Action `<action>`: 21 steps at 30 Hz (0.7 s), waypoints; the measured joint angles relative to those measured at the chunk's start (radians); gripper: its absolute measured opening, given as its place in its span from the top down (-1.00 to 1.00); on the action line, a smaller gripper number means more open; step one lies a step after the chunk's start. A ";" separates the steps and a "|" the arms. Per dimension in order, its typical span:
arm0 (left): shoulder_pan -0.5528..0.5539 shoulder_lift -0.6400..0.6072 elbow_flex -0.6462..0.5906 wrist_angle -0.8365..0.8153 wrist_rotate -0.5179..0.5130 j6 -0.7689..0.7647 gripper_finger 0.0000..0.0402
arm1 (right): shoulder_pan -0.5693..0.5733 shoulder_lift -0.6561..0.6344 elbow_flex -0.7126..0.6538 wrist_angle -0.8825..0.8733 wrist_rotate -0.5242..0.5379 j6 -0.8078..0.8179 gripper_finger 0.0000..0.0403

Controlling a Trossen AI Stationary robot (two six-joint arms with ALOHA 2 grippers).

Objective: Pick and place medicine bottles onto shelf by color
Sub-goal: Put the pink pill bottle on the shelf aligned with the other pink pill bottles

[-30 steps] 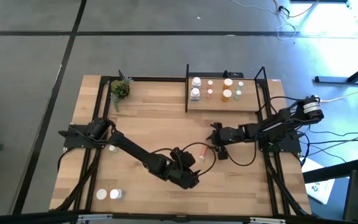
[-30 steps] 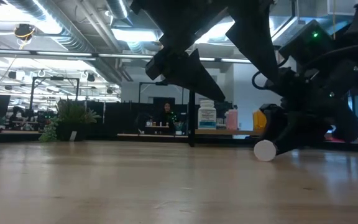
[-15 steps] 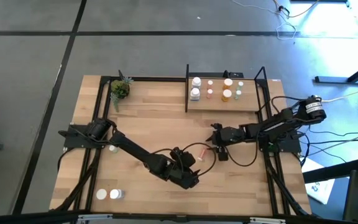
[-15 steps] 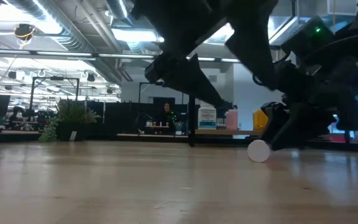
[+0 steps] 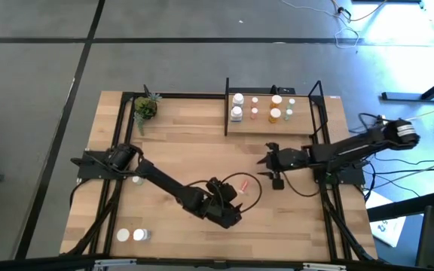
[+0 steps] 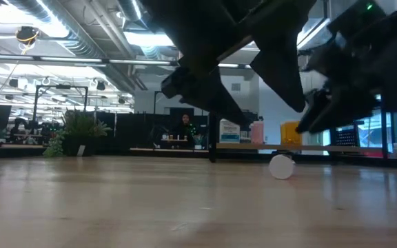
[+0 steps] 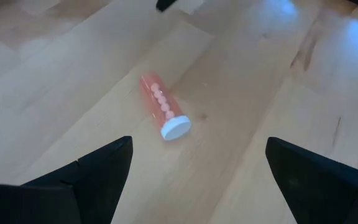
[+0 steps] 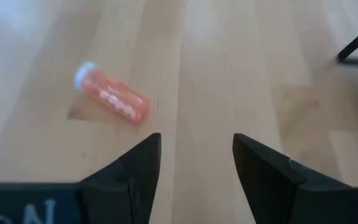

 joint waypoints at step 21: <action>0.021 0.053 -0.001 0.057 -0.028 0.049 -0.81 | 0.044 -0.375 0.184 -0.152 0.001 -0.144 0.00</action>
